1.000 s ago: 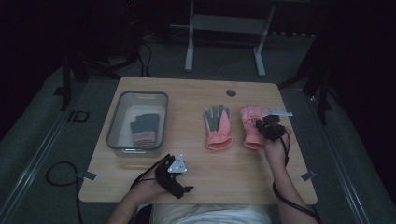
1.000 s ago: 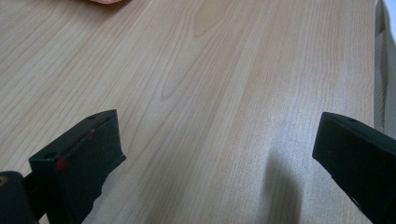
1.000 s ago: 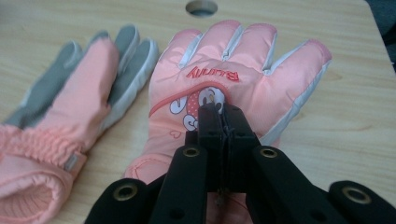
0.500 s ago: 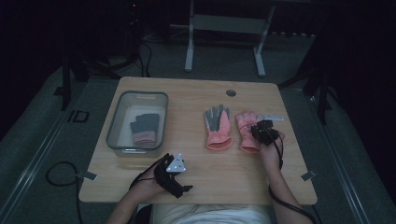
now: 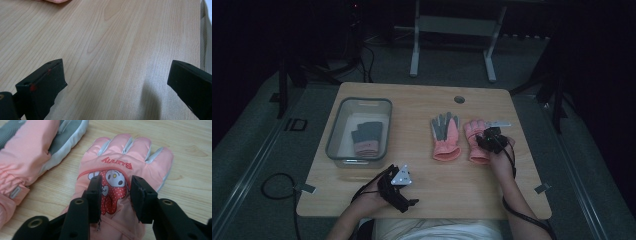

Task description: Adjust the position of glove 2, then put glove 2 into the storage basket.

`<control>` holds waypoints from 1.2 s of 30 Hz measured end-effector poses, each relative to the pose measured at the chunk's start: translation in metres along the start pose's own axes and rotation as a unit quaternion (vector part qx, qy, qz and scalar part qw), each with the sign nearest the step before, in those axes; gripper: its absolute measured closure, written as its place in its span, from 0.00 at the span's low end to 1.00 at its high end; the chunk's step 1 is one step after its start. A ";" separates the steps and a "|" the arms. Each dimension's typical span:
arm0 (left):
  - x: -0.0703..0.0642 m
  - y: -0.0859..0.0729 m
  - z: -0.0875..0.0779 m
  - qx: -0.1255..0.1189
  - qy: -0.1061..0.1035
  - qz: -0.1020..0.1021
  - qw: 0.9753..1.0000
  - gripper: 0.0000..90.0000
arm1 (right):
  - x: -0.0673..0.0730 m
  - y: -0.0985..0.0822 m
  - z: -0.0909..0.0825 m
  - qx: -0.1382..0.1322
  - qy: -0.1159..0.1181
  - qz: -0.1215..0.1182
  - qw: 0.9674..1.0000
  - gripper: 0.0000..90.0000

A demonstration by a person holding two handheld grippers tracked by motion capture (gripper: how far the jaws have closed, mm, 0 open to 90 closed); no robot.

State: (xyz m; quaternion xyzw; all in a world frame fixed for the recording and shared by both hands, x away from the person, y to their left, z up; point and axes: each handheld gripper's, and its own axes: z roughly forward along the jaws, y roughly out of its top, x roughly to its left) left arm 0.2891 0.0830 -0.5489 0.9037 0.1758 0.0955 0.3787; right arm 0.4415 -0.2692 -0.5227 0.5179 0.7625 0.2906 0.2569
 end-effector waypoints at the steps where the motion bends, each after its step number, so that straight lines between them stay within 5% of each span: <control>1: 0.000 0.000 0.000 0.000 0.000 -0.001 1.000 0.01 | 0.001 -0.001 0.002 0.001 0.000 0.000 1.000 0.73; 7: -0.001 0.000 -0.001 -0.001 0.000 0.002 1.000 0.01 | 0.000 0.000 0.002 0.004 0.003 0.009 1.000 0.95; 20: -0.001 0.001 -0.002 -0.002 0.001 0.002 1.000 0.01 | 0.004 0.034 -0.041 -0.051 -0.001 0.025 0.998 0.97; 28: -0.001 0.001 -0.002 0.000 0.002 0.005 1.000 0.01 | 0.025 0.068 -0.064 -0.081 0.001 0.023 0.996 0.97; 36: -0.001 0.001 -0.004 -0.002 0.002 0.006 1.000 0.01 | 0.056 0.091 -0.068 -0.094 0.013 0.021 0.995 0.97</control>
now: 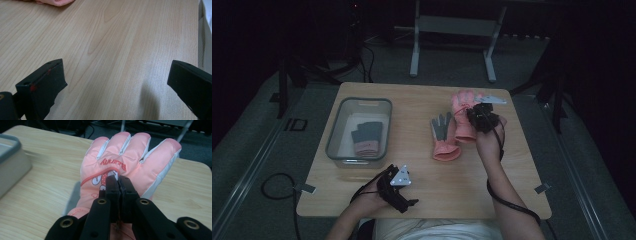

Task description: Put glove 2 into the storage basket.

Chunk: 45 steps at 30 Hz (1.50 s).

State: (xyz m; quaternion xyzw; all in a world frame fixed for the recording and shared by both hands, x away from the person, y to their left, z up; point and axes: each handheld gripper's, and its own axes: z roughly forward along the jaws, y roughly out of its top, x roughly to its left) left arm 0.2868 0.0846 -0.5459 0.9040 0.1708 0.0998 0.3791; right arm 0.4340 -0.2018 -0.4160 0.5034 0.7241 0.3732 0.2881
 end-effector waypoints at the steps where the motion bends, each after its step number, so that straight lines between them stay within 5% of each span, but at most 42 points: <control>1: 0.000 0.000 0.000 0.000 0.000 0.000 1.000 0.01 | 0.005 0.002 0.001 0.000 0.004 0.000 1.000 0.97; 8: -0.001 0.001 0.001 0.001 -0.001 0.003 1.000 0.01 | 0.032 0.007 0.008 0.005 0.011 0.006 1.000 0.97; 18: -0.002 0.001 0.001 0.002 -0.001 0.006 1.000 0.01 | 0.056 -0.009 0.026 0.028 0.007 -0.001 1.000 0.97; 30: -0.004 0.003 0.004 0.001 -0.006 0.004 1.000 0.01 | 0.060 -0.034 0.050 0.059 0.001 0.000 0.998 0.96; 39: -0.007 0.008 0.009 -0.016 -0.023 -0.034 0.999 0.01 | 0.065 -0.047 0.065 0.069 0.002 -0.010 0.998 0.91; 42: -0.005 0.013 0.004 -0.030 -0.016 -0.043 0.999 0.01 | 0.062 -0.045 0.063 0.065 0.007 -0.010 0.998 0.86; 45: -0.001 0.020 -0.003 -0.040 0.013 -0.048 0.998 0.01 | 0.060 -0.041 0.059 0.058 0.013 -0.018 0.998 0.82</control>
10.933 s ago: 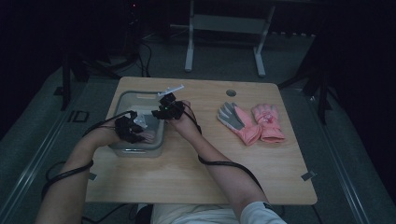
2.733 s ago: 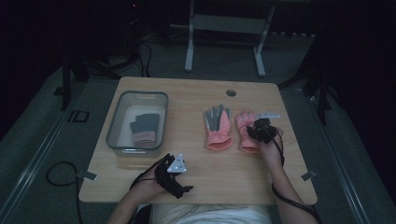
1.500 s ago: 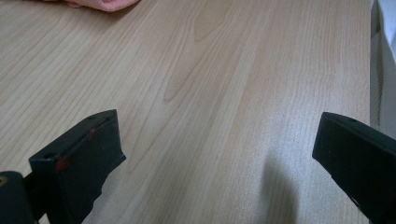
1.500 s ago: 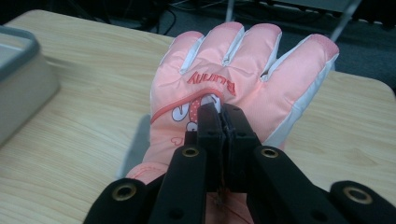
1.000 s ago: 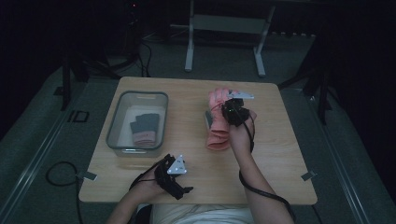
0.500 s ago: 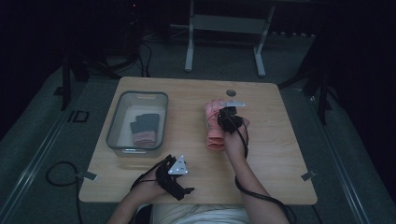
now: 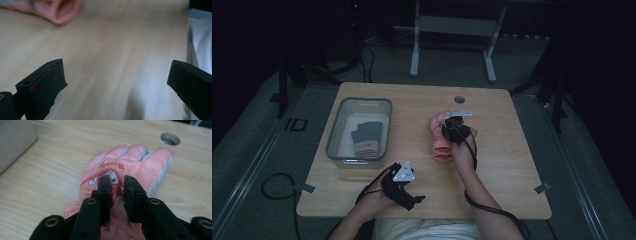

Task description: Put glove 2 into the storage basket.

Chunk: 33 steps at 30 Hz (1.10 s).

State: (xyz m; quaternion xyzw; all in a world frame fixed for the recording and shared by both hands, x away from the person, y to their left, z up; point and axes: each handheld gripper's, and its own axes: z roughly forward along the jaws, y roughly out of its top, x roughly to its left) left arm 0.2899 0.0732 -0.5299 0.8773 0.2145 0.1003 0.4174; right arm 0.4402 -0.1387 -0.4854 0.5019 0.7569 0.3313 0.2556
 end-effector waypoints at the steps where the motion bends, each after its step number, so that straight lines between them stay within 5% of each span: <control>1: 0.001 0.003 -0.003 -0.004 0.008 -0.005 1.000 0.01 | -0.001 0.001 -0.002 -0.004 0.003 -0.005 1.000 0.79; 5: 0.006 0.020 -0.014 -0.016 0.008 -0.034 0.999 0.01 | -0.005 0.007 -0.016 -0.025 0.004 -0.032 0.999 0.77; 7: 0.006 0.031 -0.019 -0.020 0.029 -0.042 0.998 0.04 | -0.011 0.011 -0.024 -0.033 0.009 -0.035 0.999 0.77; 13: 0.018 0.071 -0.020 -0.026 0.066 -0.029 0.997 0.07 | -0.034 0.020 -0.030 -0.048 0.046 -0.056 0.996 0.72; 19: 0.053 0.113 -0.011 -0.039 0.107 -0.058 0.992 0.15 | -0.047 0.031 -0.026 -0.047 0.080 -0.054 0.994 0.69; 24: 0.087 0.134 0.007 -0.037 0.143 -0.096 0.984 0.19 | -0.050 0.028 -0.016 -0.038 0.097 -0.036 0.994 0.69; 29: 0.108 0.136 0.031 -0.005 0.142 -0.129 0.981 0.23 | -0.052 0.017 0.000 -0.013 0.106 -0.028 0.994 0.65; 33: 0.124 0.129 0.053 0.021 0.110 -0.171 0.979 0.23 | -0.060 0.003 0.014 0.011 0.112 -0.015 0.993 0.59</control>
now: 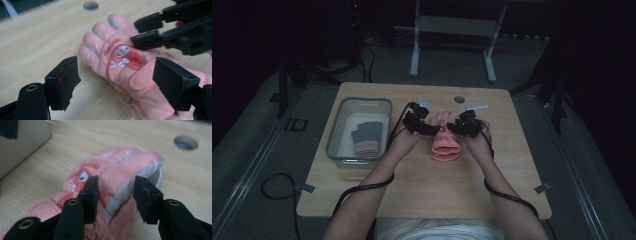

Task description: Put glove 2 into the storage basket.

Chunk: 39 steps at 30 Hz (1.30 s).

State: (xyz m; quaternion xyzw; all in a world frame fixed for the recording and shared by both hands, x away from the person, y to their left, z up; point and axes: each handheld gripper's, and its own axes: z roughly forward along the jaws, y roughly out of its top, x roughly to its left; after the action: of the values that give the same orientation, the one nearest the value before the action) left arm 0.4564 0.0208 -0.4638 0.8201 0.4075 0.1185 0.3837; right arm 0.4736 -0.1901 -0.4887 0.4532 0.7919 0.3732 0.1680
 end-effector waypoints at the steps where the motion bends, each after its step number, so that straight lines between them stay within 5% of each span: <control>1: 0.003 -0.001 0.007 0.007 -0.020 -0.013 1.000 0.23 | -0.004 -0.003 0.002 0.006 0.005 0.008 1.000 0.56; 4: 0.008 -0.005 0.032 0.046 -0.030 -0.025 0.998 0.19 | -0.014 -0.009 0.008 0.037 0.028 0.024 0.999 0.51; 6: 0.012 -0.007 0.042 0.047 -0.051 -0.052 0.996 0.19 | -0.020 -0.013 0.011 0.054 0.037 0.029 0.997 0.47; 10: 0.017 -0.014 0.058 0.051 -0.051 -0.086 0.994 0.20 | -0.028 -0.020 0.017 0.068 0.063 0.057 0.994 0.46; 15: 0.026 -0.025 0.080 0.058 -0.096 -0.141 0.984 0.25 | -0.027 -0.024 0.023 0.080 0.072 0.064 0.992 0.52; 19: 0.029 -0.028 0.086 0.053 -0.136 -0.158 0.977 0.40 | -0.024 -0.026 0.024 0.083 0.067 0.063 0.992 0.59; 21: 0.027 -0.027 0.085 0.048 -0.141 -0.150 0.977 0.50 | -0.024 -0.027 0.024 0.078 0.070 0.066 0.992 0.64; 23: 0.023 -0.025 0.082 0.044 -0.132 -0.129 0.982 0.63 | -0.019 -0.029 0.023 0.065 0.061 0.053 0.995 0.69; 26: 0.023 -0.022 0.077 0.040 -0.138 -0.127 0.981 0.77 | -0.017 -0.032 0.020 0.049 0.058 0.054 0.996 0.73; 39: 0.021 0.000 0.036 0.008 -0.155 -0.098 0.983 0.82 | -0.004 -0.017 -0.010 -0.016 0.059 0.051 0.997 0.76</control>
State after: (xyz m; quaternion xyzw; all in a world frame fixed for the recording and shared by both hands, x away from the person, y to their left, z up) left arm 0.4884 0.0178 -0.4906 0.7879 0.4222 -0.0512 0.4454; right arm 0.4593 -0.2034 -0.4950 0.4680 0.7701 0.4195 0.1089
